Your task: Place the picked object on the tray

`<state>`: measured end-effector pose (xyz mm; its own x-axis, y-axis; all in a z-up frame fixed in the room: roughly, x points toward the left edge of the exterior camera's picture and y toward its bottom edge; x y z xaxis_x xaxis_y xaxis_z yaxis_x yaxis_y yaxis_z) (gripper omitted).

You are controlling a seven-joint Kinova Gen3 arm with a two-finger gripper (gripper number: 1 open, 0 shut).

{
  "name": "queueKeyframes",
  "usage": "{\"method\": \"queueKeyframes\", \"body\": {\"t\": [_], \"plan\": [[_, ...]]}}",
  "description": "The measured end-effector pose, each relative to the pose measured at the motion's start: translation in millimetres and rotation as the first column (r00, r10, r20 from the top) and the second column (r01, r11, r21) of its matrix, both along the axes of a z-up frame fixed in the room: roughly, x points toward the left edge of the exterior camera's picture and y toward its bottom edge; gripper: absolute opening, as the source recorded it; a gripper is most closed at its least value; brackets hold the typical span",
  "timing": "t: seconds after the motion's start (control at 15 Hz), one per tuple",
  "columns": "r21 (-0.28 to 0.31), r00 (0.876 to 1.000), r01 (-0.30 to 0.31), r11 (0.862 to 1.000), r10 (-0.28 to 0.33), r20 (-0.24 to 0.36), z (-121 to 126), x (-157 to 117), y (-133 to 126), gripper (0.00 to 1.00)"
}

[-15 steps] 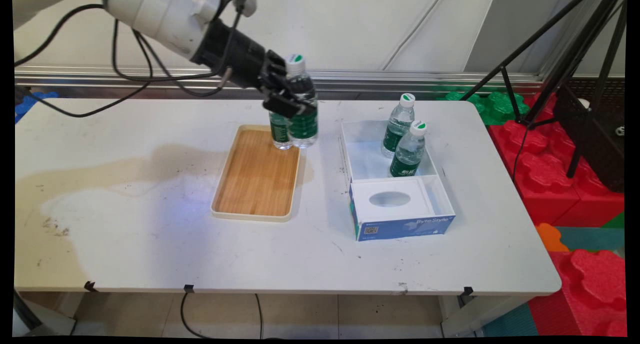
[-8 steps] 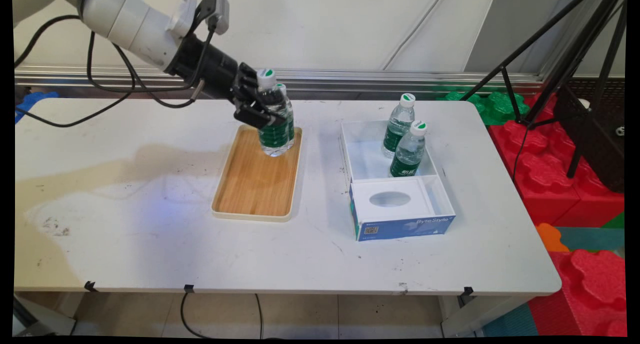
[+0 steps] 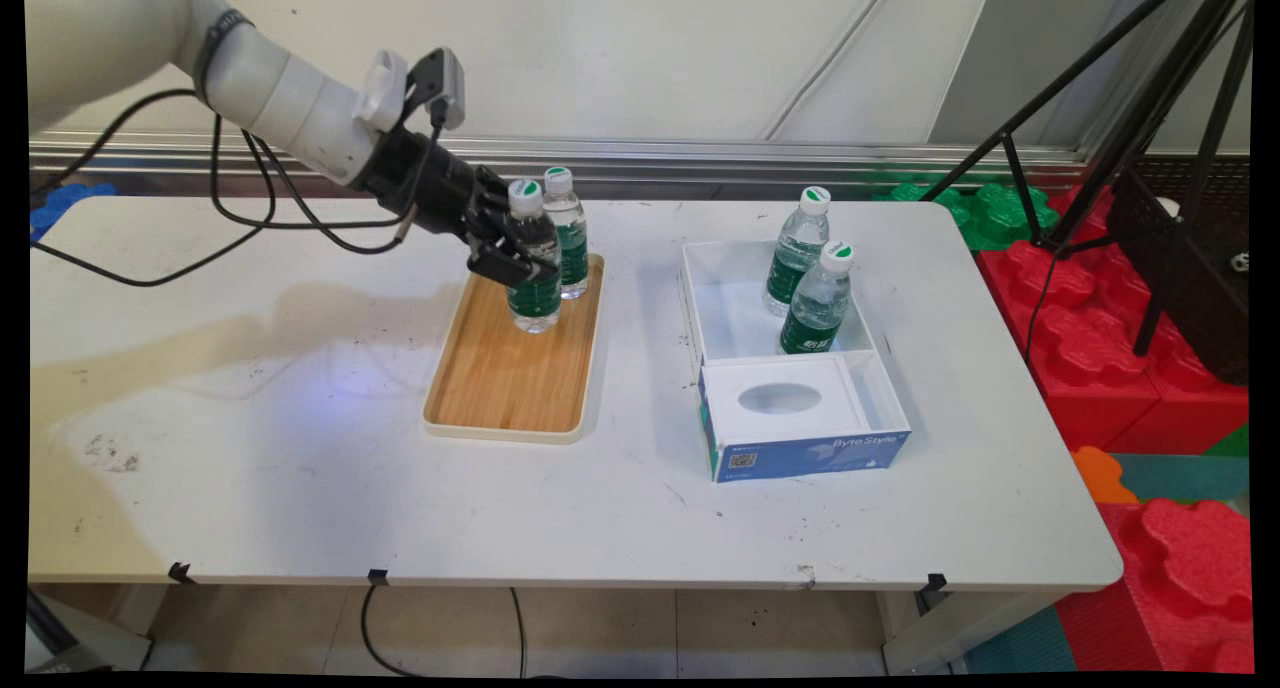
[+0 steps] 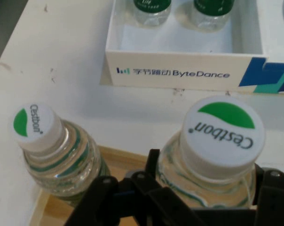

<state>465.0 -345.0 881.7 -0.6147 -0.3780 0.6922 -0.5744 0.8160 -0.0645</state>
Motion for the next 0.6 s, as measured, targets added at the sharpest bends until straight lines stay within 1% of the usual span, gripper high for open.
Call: {"method": "queueKeyframes", "body": {"t": [0.13, 0.6], "plan": [[0.002, 1.0, -0.008, 1.0, 0.008, -0.001, -11.7, 1.0, -5.5, 0.0], [0.006, 1.0, -0.028, 1.0, 0.028, -0.011, -37.9, 0.0, -20.6, 0.0]]}}
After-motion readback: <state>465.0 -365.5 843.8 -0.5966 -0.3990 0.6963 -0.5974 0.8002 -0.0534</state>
